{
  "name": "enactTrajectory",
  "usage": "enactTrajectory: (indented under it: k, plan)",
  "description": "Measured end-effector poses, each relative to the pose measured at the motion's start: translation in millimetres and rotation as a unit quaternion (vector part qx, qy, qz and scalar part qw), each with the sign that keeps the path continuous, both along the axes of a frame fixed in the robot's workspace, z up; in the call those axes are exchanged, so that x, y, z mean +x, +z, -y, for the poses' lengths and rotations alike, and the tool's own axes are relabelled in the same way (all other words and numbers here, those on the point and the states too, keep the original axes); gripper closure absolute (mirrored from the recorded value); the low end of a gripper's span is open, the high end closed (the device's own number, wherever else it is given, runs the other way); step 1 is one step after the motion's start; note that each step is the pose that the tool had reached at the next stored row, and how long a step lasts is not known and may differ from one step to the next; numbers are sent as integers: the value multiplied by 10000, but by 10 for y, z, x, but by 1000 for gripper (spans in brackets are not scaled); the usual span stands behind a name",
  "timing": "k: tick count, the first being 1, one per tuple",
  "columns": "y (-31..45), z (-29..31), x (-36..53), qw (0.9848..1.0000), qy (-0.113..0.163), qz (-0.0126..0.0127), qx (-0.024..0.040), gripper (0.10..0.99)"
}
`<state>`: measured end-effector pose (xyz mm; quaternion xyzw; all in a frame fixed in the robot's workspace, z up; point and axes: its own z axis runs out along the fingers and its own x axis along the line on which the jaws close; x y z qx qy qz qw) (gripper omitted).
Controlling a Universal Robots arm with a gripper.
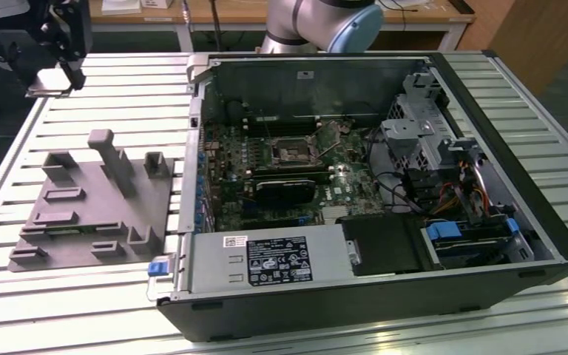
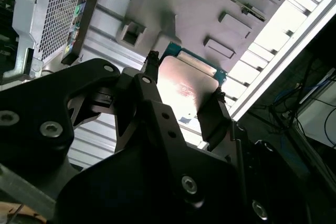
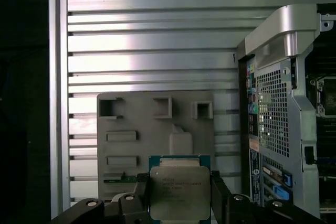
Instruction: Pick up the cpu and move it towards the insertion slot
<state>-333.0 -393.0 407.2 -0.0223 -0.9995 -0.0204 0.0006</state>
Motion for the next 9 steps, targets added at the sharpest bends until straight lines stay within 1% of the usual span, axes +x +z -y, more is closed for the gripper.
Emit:
enactTrajectory:
  k: [9]
  plan:
    - [0,0,132,10000,0,0,-1,541]
